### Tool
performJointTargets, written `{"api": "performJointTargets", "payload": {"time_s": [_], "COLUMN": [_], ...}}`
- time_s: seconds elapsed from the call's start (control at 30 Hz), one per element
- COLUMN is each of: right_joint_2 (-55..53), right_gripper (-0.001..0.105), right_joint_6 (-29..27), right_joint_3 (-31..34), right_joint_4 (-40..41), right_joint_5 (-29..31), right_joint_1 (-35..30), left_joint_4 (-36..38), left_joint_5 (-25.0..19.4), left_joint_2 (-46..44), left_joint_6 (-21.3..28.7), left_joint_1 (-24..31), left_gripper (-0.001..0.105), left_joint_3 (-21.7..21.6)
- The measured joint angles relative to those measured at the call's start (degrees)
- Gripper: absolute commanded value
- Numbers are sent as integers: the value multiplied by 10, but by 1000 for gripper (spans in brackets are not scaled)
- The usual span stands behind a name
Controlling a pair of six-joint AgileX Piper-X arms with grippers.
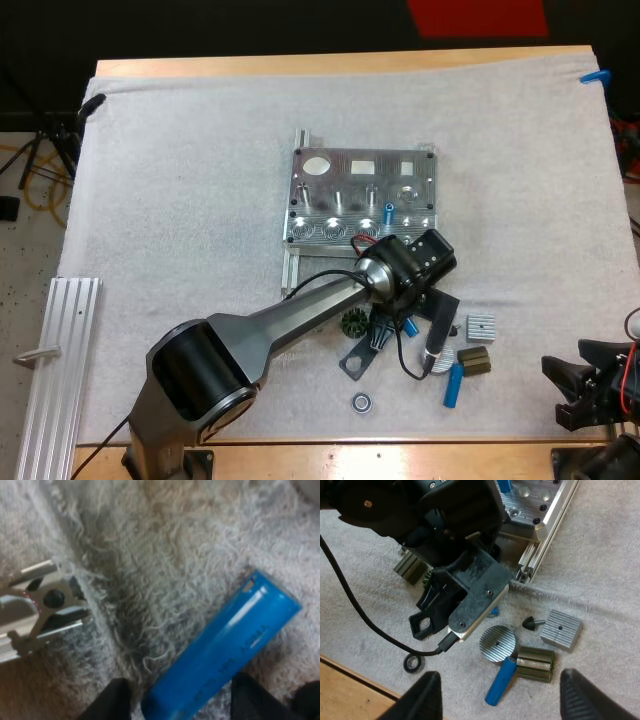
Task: Load cells from left to right
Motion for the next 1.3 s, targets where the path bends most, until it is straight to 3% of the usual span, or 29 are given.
{"api": "performJointTargets", "payload": {"time_s": [0.23, 0.47, 0.73, 1.07, 1.3], "right_joint_2": [0, 0, 0, 0, 0], "right_gripper": [51, 51, 51, 51, 51], "right_joint_6": [13, 13, 13, 13, 13], "right_joint_3": [0, 0, 0, 0, 0], "right_joint_4": [0, 0, 0, -2, -57], "right_joint_5": [0, 0, 0, 0, 0], "right_joint_1": [0, 0, 0, 0, 0], "left_joint_4": [6, 6, 10, 43, 64], "left_joint_5": [38, 41, 32, 26, 38], "left_joint_2": [0, 0, 0, -31, -197], "left_joint_6": [0, 0, 0, -87, -122], "left_joint_1": [4, 4, 4, 4, 16], "left_gripper": [45, 42, 0, 0, 0], "left_joint_3": [3, 3, 3, 12, 11]}}
